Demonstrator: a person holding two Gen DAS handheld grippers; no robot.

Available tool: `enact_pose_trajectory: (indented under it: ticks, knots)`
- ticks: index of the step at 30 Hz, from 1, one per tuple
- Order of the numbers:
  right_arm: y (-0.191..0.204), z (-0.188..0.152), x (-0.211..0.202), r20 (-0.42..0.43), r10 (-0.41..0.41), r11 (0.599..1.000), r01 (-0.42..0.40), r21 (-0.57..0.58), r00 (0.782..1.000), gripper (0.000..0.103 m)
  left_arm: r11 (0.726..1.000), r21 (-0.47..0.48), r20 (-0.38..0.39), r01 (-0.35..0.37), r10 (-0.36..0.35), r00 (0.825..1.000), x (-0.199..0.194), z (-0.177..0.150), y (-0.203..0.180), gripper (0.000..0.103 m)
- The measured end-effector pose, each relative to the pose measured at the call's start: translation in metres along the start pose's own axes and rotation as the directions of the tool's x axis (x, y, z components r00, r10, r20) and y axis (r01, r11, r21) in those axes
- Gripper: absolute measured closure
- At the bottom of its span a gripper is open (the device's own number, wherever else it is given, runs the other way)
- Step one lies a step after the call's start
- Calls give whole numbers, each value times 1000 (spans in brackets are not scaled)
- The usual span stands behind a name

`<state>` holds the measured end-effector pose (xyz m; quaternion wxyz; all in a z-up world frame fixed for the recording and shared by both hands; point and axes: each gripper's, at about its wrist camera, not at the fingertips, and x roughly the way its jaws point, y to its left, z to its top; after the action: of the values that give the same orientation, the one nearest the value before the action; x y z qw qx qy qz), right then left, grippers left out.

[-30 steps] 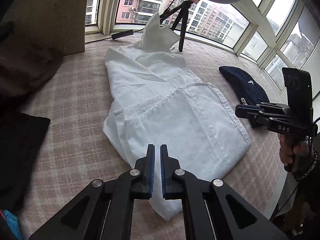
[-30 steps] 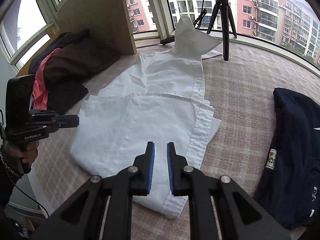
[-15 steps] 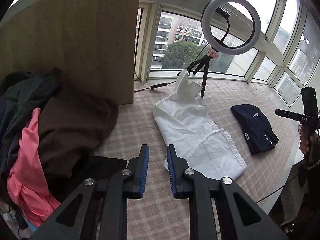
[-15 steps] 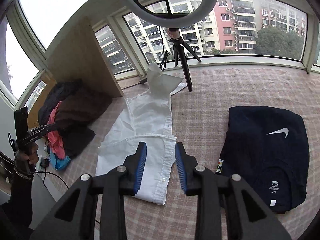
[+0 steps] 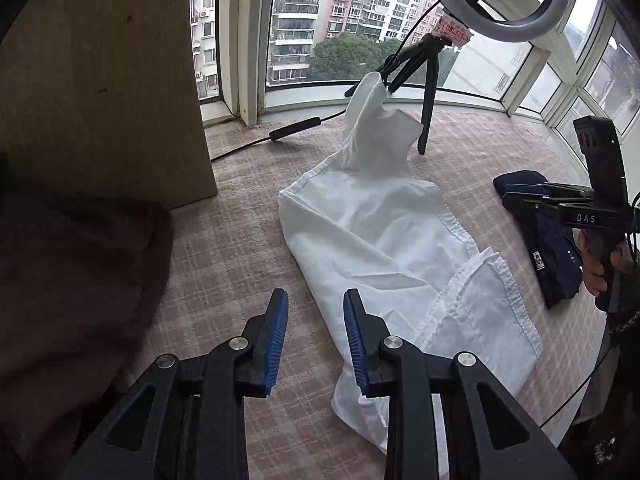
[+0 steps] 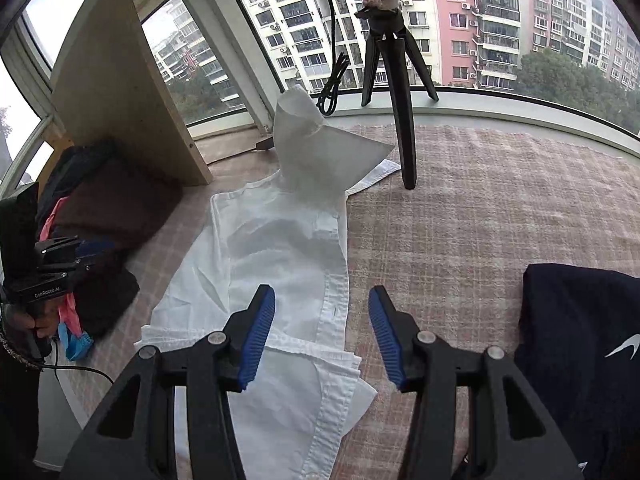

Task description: Fold clothes

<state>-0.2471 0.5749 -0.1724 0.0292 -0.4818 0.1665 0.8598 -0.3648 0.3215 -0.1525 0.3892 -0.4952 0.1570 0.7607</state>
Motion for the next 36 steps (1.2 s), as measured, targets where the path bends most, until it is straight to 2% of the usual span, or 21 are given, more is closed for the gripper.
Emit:
enact_pose_trajectory:
  ticks: [2, 6, 9, 11, 16, 17, 18, 19, 20, 22, 28, 30, 32, 36]
  knots:
    - [1, 15, 34, -19, -30, 999, 30, -14, 999, 55, 1000, 3, -29, -4, 4, 1000, 32, 16, 5, 76]
    - [-5, 40, 79, -44, -32, 999, 31, -16, 999, 55, 1000, -2, -67, -7, 7, 998, 76, 39, 15, 75]
    - [-7, 55, 97, -39, -38, 999, 37, -37, 998, 55, 1000, 16, -69, 17, -16, 998, 92, 50, 16, 75]
    - [-9, 65, 109, -42, -34, 998, 32, -47, 999, 55, 999, 34, -64, 27, -25, 998, 98, 55, 14, 70]
    - [-4, 81, 123, 8, -23, 994, 24, -102, 1000, 51, 996, 79, -50, 33, -29, 998, 110, 61, 8, 71]
    - [-3, 82, 123, 15, -16, 993, 18, -114, 1000, 58, 995, 90, -45, 33, -29, 999, 110, 61, 6, 76]
    - [-2, 82, 124, 22, -9, 992, 12, -126, 1000, 80, 994, 105, -43, 36, -32, 999, 111, 60, 3, 83]
    - [0, 82, 124, 29, -2, 990, 6, -138, 1000, 82, 992, 118, -35, 33, -29, 999, 110, 59, 1, 89]
    - [1, 82, 122, 45, -1, 989, 8, -146, 999, 83, 991, 131, -26, 27, -24, 999, 110, 58, -1, 94]
    - [4, 81, 114, 83, 10, 988, 4, -157, 996, 93, 991, 130, -12, 44, -43, 999, 103, 57, -2, 97]
    - [15, 81, 62, 203, 90, 985, -57, -162, 975, 94, 988, 97, 88, 122, -130, 988, 52, 51, -5, 97]
    - [19, 76, 37, 259, 127, 981, -84, -174, 957, 95, 985, 131, 127, 115, -132, 983, 26, 42, -14, 98]
    - [21, 66, 6, 322, 172, 974, -112, -196, 931, 95, 980, 167, 165, 109, -137, 977, 0, 34, -20, 98]
    - [33, 22, -63, 420, 236, 948, -113, -296, 877, 95, 966, 238, 226, 105, -160, 961, -54, 8, -34, 98]
